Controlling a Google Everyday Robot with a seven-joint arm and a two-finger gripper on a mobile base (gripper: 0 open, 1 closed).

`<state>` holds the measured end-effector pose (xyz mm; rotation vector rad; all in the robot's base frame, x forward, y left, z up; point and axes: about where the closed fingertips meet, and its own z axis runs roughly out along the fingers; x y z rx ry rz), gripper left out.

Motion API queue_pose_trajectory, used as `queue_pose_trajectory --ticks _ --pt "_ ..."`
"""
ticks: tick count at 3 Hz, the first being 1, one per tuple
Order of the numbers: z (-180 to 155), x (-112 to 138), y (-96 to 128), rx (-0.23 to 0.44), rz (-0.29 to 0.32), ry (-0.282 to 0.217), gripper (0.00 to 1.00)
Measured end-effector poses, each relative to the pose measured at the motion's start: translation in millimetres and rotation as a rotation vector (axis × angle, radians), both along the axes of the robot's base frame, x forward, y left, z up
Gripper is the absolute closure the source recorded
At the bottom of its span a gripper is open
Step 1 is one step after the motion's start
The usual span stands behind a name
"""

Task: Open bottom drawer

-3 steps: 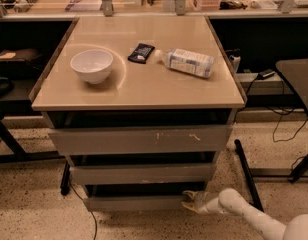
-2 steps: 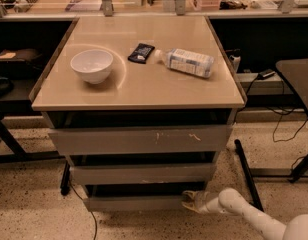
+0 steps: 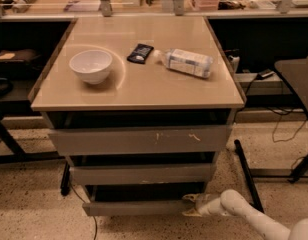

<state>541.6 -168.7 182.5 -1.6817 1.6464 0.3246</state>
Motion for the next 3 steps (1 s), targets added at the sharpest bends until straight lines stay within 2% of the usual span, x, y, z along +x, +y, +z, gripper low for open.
queue_pose_trajectory --ticks 1,2,3 --pt "3.7 -52.2 -15.5 0.003 0.034 0.04 0.21" --pt "12.2 -123.2 -42.4 0.017 0.032 0.089 0.43" --pt "10.9 -132.0 -43.9 0.026 0.02 0.096 0.41"
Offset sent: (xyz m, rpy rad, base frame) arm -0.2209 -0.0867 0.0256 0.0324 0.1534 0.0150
